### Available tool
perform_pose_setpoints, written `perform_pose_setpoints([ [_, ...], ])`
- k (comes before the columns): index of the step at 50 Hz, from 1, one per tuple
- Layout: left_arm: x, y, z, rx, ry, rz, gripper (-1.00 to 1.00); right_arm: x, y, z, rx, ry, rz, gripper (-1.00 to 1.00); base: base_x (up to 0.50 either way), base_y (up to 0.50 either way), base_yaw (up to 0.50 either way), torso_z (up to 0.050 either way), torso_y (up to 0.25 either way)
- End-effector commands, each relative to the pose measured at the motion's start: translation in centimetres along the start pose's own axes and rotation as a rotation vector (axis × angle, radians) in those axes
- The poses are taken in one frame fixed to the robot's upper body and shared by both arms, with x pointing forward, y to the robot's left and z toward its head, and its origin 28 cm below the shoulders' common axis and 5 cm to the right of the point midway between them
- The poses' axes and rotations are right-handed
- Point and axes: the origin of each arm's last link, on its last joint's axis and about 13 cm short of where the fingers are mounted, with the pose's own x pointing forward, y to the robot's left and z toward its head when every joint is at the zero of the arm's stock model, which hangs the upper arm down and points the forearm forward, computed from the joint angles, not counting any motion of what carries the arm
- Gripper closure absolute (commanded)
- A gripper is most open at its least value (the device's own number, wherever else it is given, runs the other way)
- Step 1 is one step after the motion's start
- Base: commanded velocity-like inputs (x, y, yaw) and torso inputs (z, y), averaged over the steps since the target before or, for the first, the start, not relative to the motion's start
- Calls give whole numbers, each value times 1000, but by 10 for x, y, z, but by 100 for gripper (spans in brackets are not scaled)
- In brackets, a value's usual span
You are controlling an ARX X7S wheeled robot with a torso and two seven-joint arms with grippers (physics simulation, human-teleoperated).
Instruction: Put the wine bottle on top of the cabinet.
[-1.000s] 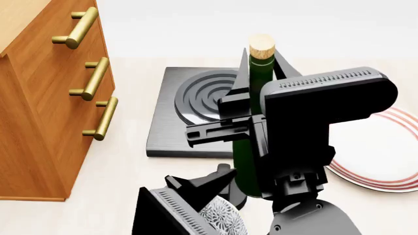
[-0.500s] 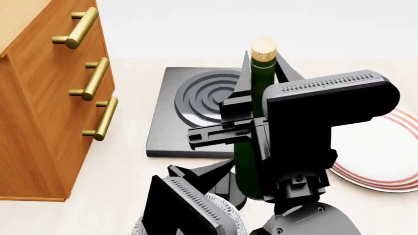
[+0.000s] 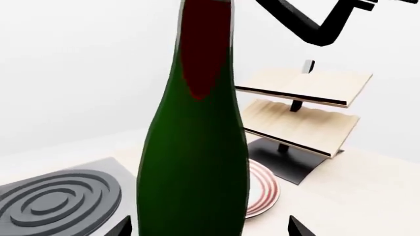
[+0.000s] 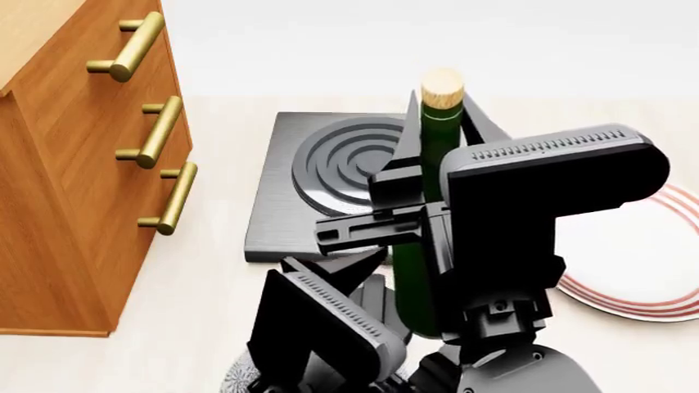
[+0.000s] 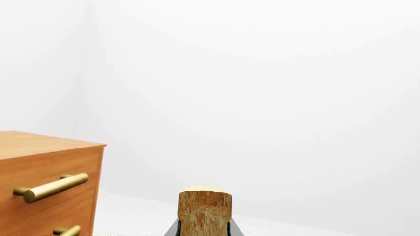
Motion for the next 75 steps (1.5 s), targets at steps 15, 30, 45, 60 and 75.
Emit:
perform_pose_setpoints([
  [15,19,3,0,65,-11,34,-100,-5,-1,1,-13,-22,-2,100,0,0,0,1,1],
  [30,17,2,-13,34,-14,50,100,-5,-2,2,-13,-22,-8,100,0,0,0,0,1],
  [45,16,2,-15,29,-17,55,100,-5,-2,2,-17,-20,-8,100,0,0,0,0,1],
  [60,15,1,-14,19,-28,44,100,-6,-1,2,10,-17,4,-100,0,0,0,1,1],
  [75,17,5,-11,26,-44,65,100,-24,2,9,-4,-34,16,-100,0,0,0,0,1],
])
